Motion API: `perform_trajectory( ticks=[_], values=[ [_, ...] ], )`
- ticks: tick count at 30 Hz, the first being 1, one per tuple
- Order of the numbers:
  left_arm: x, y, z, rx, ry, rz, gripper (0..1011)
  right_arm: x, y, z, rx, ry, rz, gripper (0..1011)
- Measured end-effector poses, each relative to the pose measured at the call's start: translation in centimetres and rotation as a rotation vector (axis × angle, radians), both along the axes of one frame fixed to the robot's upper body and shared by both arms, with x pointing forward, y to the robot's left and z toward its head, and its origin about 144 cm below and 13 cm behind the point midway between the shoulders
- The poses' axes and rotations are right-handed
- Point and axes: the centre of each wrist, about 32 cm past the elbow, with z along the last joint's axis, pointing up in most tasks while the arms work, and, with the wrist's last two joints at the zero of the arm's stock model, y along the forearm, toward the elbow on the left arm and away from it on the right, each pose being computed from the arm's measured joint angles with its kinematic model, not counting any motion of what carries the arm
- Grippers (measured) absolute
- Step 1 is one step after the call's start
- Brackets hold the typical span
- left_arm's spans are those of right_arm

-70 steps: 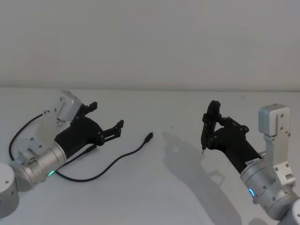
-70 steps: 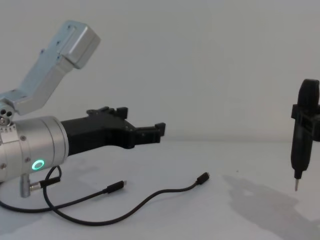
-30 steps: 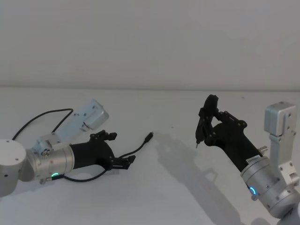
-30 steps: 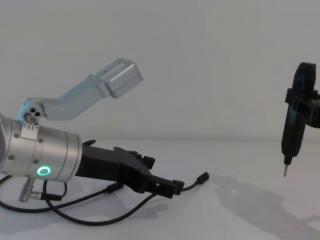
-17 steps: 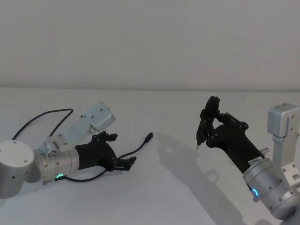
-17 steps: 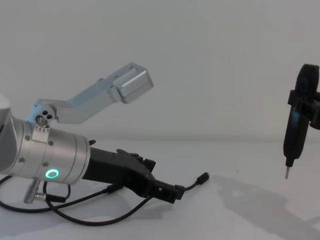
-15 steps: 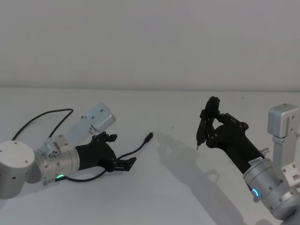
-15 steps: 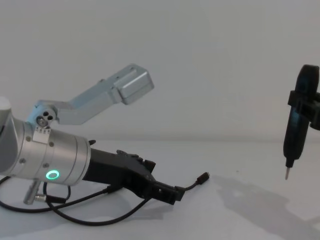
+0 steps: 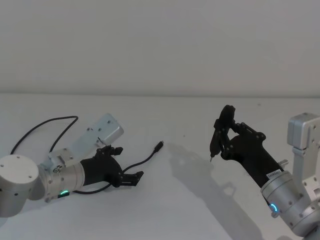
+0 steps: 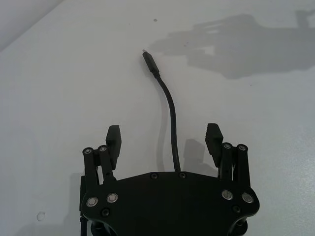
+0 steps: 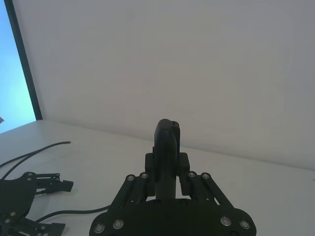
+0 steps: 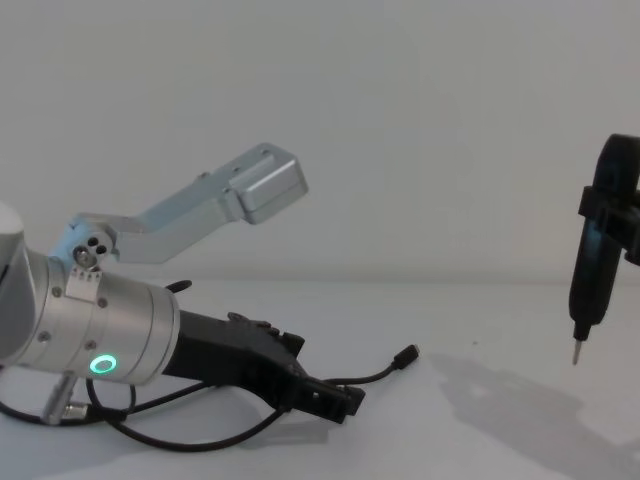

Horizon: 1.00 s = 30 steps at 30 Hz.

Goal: Pick up the data cable with the one hand.

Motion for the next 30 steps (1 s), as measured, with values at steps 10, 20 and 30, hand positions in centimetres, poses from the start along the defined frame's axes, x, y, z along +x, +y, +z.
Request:
perform_trajectory(
  ticks=[10, 20, 30],
  values=[
    [-0.2, 0.0, -0.1, 0.003, 0.0, 0.009, 793, -0.1, -0.1, -0.1, 0.003, 0.001, 0.007, 274],
    [-0.2, 0.0, -0.1, 0.005, 0.001, 0.013, 483, 0.0, -0.1, -0.2, 0.0, 0.0, 0.01, 275],
    [-0.3, 0.0, -0.1, 0.005, 0.001, 0.015, 167, 0.9, 0.1, -0.2, -0.015, 0.001, 0.014, 274]
  ],
)
